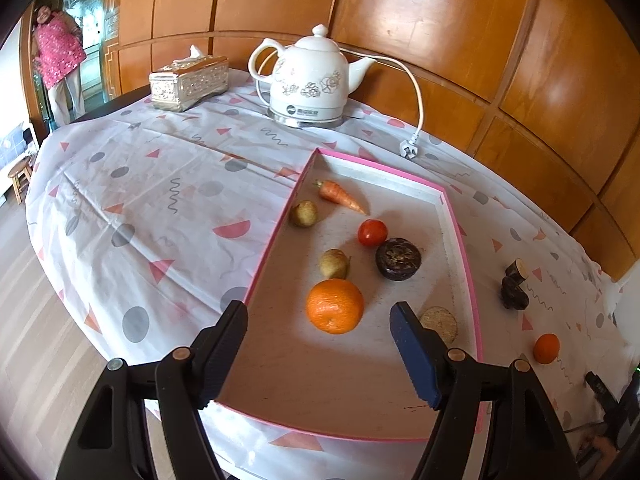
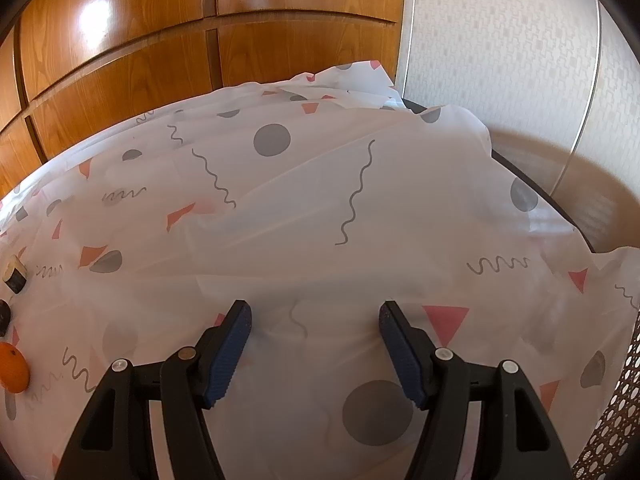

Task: Organize fruits

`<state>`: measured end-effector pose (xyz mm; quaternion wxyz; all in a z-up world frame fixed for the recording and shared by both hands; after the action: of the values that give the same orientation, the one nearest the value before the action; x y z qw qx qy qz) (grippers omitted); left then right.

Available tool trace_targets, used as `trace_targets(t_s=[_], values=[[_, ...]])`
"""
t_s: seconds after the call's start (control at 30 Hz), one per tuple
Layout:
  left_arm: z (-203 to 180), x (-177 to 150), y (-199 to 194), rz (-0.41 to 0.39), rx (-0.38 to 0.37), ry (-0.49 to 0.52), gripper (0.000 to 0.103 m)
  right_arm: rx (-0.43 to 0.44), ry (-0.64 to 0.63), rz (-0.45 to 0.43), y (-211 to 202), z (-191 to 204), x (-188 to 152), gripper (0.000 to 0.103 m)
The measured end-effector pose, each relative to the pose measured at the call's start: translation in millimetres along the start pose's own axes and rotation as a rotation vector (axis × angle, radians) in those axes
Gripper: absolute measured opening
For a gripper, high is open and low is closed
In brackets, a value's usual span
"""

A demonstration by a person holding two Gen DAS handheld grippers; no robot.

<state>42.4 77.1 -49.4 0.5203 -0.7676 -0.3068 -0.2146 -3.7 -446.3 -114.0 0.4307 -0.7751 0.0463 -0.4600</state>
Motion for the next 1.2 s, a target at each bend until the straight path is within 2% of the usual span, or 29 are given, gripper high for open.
trace_targets(t_s=[0.27, 0.5, 0.63, 0.7, 0.93, 1.07, 1.2], values=[[15, -1, -5, -0.007, 0.033, -0.030, 0.074, -0.004, -0.023, 0.009, -4, 2, 1, 0.067], [17, -5, -14, -0.021, 0.036, -0.027, 0.074, 0.063, -0.057, 0.026, -15, 17, -4, 0.067], [14, -4, -20, -0.038, 0.024, -0.022, 0.075, 0.118, -0.125, 0.009, -29, 33, -8, 0.067], [12, -5, -24, -0.050, 0.023, -0.017, 0.079, 0.152, -0.132, 0.016, -33, 38, -10, 0.067], [9, -6, -27, -0.052, 0.019, -0.009, 0.080, 0.272, -0.183, 0.039, -53, 58, -21, 0.067], [7, -9, -24, -0.039, 0.022, -0.004, 0.080, 0.414, -0.238, 0.046, -72, 75, -28, 0.067], [6, -10, -23, -0.037, 0.026, 0.000, 0.081, 0.501, -0.277, 0.063, -85, 93, -38, 0.067]])
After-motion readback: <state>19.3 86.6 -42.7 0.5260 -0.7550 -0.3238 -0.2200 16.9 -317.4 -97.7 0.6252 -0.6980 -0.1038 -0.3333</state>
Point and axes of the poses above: each gripper's, at about its wrist camera, not at the fingertips, and y roughly the way its jaws point, z to its left, x to its top, the point moved 2 cm from there along y, roughly the way its jaws point, and after that the axes turned 14 degrees about -x, right-handed, at the moved point
